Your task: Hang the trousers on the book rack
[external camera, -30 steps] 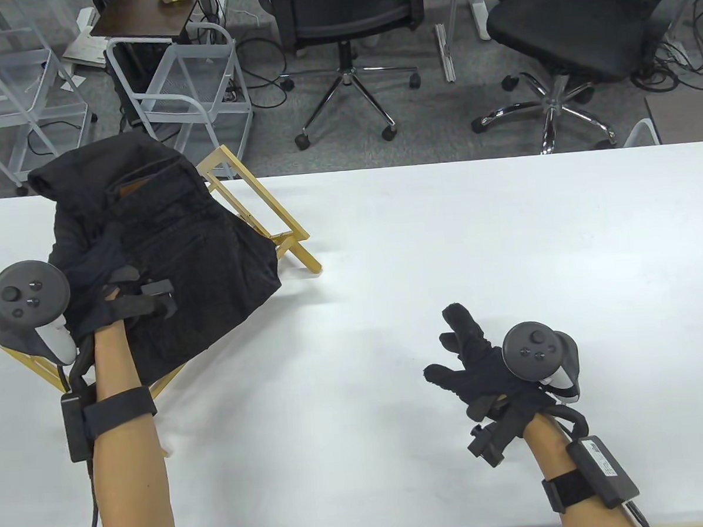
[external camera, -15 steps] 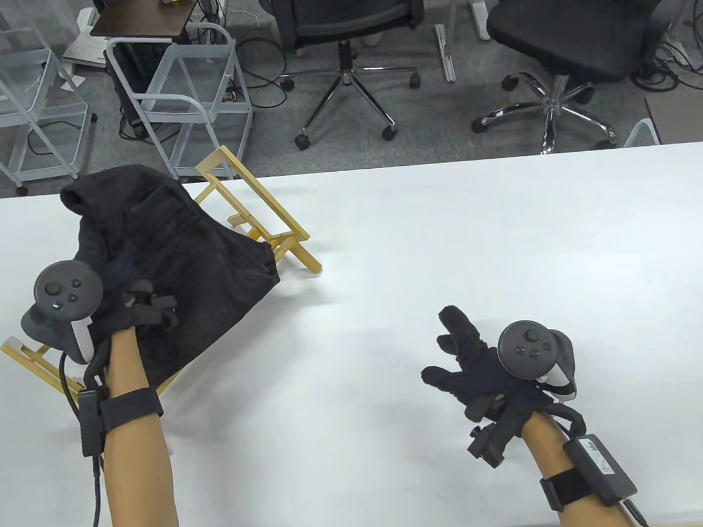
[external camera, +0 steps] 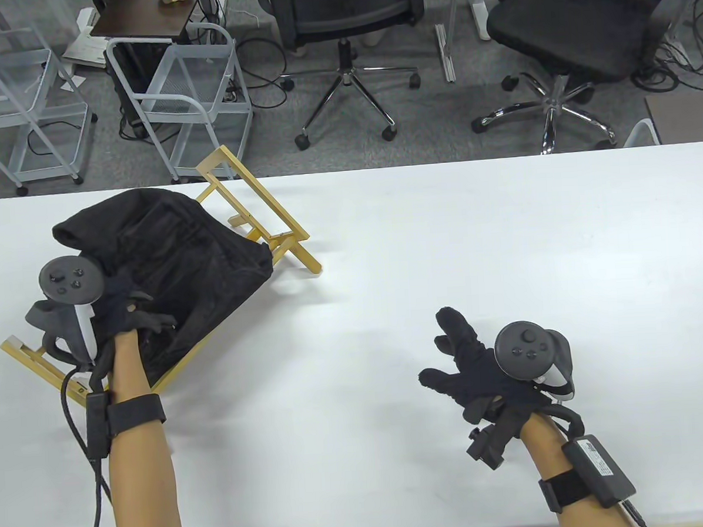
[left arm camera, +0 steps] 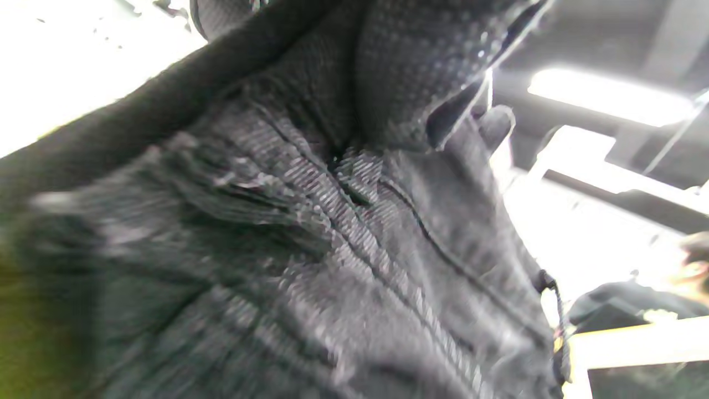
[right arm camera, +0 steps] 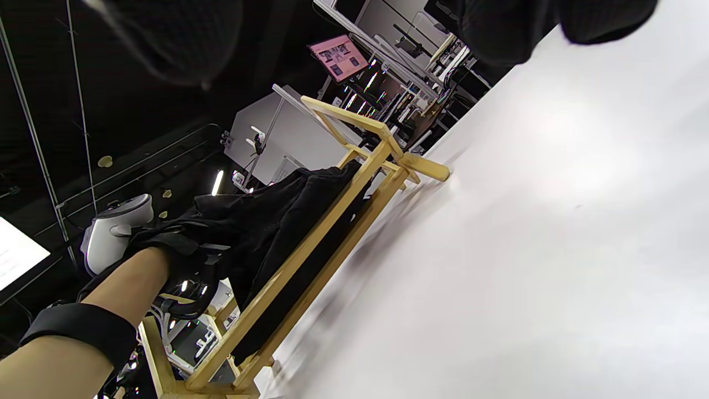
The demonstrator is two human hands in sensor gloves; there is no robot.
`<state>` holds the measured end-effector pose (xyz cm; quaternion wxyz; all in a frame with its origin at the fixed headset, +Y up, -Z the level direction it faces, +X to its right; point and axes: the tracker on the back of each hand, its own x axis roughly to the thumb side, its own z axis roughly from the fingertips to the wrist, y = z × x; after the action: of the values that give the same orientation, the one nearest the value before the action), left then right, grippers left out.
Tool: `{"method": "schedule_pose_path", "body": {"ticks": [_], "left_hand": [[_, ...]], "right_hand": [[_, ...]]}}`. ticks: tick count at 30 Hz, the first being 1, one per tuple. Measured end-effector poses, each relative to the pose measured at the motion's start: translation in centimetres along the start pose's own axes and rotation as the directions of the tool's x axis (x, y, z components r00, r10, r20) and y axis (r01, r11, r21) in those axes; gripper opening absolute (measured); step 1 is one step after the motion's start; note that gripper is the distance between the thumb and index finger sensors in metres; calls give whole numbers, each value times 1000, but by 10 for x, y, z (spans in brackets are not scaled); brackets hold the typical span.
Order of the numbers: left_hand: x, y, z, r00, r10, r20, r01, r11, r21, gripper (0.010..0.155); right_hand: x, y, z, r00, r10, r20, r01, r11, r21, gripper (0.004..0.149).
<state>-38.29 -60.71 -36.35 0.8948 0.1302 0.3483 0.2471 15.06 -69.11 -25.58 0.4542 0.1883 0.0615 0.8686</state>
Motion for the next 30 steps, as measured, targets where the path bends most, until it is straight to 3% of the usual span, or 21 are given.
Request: {"method": "schedule_pose_path", "body": {"ticks": [2, 5, 11, 13, 19, 24, 27, 30], "left_hand": [[1, 2, 0, 1000, -1, -31, 1, 1000, 11, 59], [4, 4, 2, 996, -51, -71, 46, 997, -62, 67], [-1, 12, 9, 995, 76, -65, -83, 991, -105, 91], [-3, 18, 14, 995, 88, -52, -92, 993, -77, 95], [6, 36, 45, 988, 114, 106, -106, 992, -71, 95], [24, 49, 85, 951, 142, 275, -128, 989, -67, 93], [37, 47, 121, 891, 131, 435, -114, 991, -64, 92], [50, 37, 166, 783, 79, 617, -76, 997, -31, 91]], "right_hand": [[0, 1, 0, 1000, 2, 0, -2, 1000, 5, 101], [1, 1, 0, 1000, 5, 2, -5, 1000, 11, 101], [3, 0, 1, 1000, 14, 5, -14, 1000, 0, 101], [2, 0, 1, 1000, 18, 2, -18, 1000, -1, 101], [4, -2, 4, 997, 79, -14, -79, 996, -38, 102], [5, -4, 4, 989, 144, -35, -146, 987, -62, 103], [7, -5, 5, 982, 183, -47, -186, 978, -89, 104], [12, -4, 6, 976, 212, -42, -216, 970, -114, 105]]}}
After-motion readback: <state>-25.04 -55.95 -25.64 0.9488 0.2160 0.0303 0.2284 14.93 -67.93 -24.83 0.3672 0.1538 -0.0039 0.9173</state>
